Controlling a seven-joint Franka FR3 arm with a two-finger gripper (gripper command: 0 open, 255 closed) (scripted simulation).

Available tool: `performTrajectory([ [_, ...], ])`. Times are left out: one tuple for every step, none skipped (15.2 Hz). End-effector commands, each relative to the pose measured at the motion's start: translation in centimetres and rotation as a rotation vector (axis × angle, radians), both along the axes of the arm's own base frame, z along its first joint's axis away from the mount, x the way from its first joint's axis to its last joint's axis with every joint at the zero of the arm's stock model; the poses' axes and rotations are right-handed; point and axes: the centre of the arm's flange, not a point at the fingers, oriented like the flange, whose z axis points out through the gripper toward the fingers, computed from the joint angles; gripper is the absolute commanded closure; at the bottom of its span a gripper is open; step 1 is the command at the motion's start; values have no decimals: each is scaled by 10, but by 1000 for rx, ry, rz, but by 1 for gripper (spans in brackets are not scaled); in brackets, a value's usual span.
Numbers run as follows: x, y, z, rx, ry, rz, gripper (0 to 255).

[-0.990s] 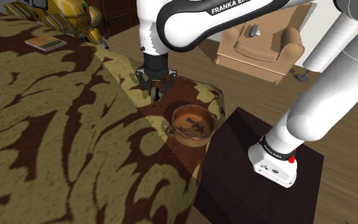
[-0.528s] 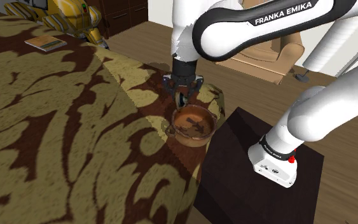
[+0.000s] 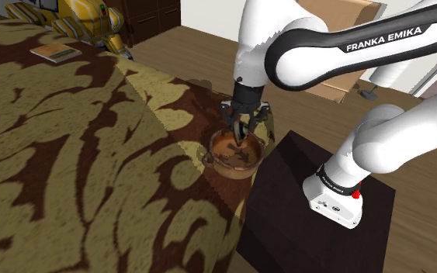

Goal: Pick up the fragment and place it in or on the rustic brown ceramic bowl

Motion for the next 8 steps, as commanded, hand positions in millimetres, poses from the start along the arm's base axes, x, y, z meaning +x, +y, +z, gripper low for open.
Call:
performTrajectory([
  [-1, 0, -10, 0, 0, 0, 255],
  [-1, 0, -15, 0, 0, 0, 255],
  [-1, 0, -20, 0, 0, 0, 255],
  [-1, 0, -26, 0, 0, 0, 255],
  [-1, 0, -31, 0, 0, 0, 255],
  [-1, 0, -36, 0, 0, 0, 255],
  [-1, 0, -42, 0, 0, 0, 255],
  [-1, 0, -47, 0, 0, 0, 255],
])
